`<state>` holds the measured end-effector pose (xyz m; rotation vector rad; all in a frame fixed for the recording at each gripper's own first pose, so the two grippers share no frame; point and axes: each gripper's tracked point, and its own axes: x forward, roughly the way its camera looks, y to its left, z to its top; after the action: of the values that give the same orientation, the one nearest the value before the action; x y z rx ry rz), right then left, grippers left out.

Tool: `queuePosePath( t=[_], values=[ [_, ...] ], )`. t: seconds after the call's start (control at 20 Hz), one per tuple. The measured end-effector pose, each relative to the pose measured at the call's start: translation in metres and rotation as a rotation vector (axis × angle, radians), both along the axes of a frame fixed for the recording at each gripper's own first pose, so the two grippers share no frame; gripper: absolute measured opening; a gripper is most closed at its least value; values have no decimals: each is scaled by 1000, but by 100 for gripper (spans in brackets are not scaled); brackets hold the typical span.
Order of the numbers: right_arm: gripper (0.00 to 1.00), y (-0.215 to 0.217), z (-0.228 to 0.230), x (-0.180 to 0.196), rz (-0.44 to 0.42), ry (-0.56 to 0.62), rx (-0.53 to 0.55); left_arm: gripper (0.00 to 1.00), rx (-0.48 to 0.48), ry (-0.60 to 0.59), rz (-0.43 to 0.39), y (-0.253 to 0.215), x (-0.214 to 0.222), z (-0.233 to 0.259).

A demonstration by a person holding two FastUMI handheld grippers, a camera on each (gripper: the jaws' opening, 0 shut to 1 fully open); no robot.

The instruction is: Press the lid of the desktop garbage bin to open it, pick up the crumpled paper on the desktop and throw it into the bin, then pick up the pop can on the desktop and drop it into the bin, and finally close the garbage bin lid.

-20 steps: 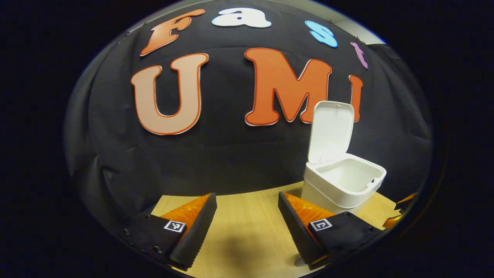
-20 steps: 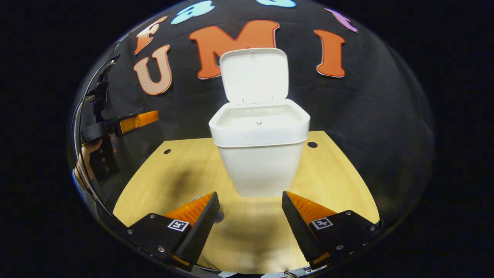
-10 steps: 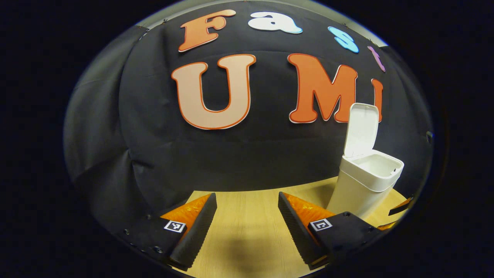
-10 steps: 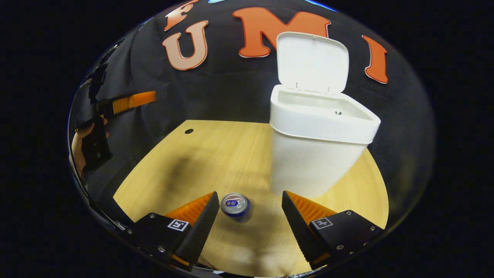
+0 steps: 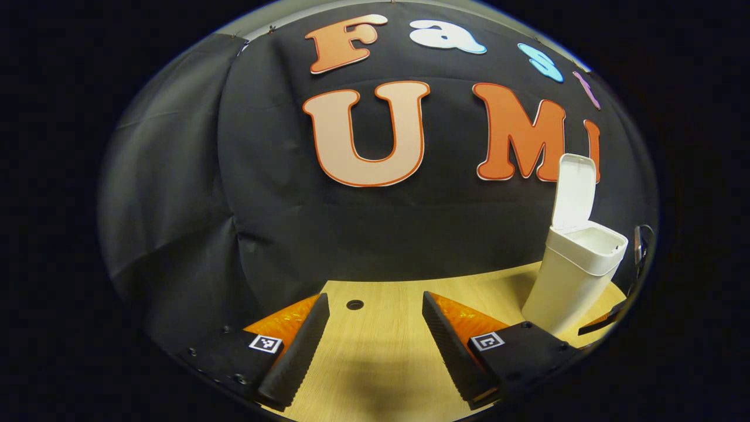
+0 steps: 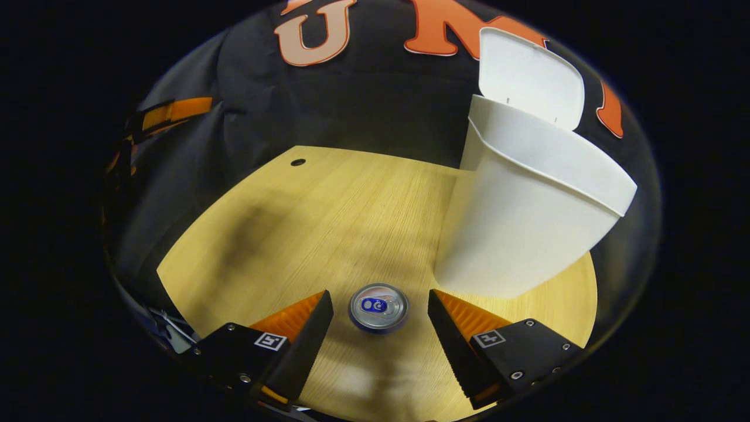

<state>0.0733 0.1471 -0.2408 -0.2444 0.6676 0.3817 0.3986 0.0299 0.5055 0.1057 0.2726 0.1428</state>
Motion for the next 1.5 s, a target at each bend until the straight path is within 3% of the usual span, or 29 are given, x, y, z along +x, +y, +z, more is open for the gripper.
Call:
queuePosePath(
  t=[0.5, 0.6, 0.65, 0.8, 1.15, 1.5],
  values=[
    [100, 6, -66, 7, 37, 97, -109, 100, 16, 4, 33, 24, -18, -1],
    [94, 2, -65, 9, 34, 108, -100, 100, 17, 3, 35, 25, -19, -1],
    [83, 2, -66, 8, 30, 115, -94, 99, 19, 3, 35, 25, -19, 0],
    [79, 3, -61, 10, 10, 87, -94, 99, 16, -1, 36, 23, -20, 1],
    [79, 2, -49, 14, -32, 70, -17, 100, -3, -12, 18, 13, -12, 4],
    [79, -2, -35, 17, -142, 38, 24, 100, -25, -15, -30, -9, 4, 8]
  ],
)
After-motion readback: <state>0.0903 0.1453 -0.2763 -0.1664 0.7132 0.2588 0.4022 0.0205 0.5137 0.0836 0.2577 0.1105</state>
